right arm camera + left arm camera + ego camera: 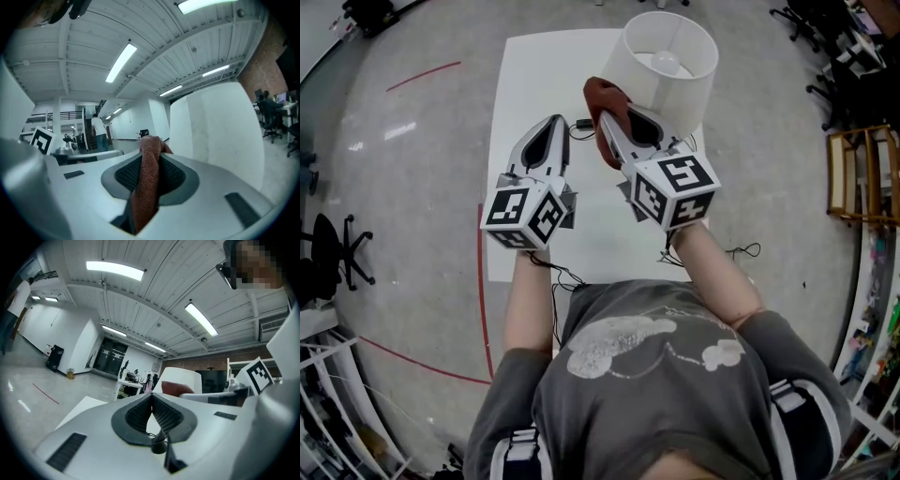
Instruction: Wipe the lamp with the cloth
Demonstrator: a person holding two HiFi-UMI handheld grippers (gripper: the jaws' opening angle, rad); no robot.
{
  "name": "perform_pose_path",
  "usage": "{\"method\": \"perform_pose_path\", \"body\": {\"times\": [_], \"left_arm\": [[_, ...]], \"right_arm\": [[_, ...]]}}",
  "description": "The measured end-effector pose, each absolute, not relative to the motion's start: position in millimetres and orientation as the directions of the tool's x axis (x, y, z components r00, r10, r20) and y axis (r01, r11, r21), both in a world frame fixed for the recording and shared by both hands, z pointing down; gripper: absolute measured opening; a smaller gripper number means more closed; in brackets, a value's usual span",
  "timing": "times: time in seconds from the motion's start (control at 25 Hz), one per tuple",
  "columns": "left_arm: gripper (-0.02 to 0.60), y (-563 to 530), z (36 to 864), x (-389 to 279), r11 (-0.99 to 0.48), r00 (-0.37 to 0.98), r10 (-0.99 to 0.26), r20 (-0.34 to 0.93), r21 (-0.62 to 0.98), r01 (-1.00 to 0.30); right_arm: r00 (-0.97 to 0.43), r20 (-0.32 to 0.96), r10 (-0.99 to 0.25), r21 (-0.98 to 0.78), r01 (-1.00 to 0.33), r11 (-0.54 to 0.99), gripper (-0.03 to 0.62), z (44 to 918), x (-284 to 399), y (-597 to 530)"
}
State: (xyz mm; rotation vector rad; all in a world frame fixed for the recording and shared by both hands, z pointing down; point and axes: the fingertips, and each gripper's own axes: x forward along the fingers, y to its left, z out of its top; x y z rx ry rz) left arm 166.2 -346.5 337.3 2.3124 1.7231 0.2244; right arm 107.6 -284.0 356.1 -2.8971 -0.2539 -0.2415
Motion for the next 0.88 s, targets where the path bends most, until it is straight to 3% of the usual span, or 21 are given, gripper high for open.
{"method": "perform_pose_path", "body": {"times": [0.32, 0.88], "left_arm": [[0.008, -363, 376, 160, -0.402, 0.407, 0.912, 0.056, 0.333, 0.853], [0.008, -383, 431, 62, -0.633, 0.603, 0.771, 0.204, 0.339, 0.696]], "right_arm": [[0.948, 0.317, 0.025, -0.220, 0.099, -0.971, 0.086, 420, 91, -302], [0.899, 0.325, -0.294, -0.287, -0.202, -0.936, 0.086, 455, 19, -303]]}}
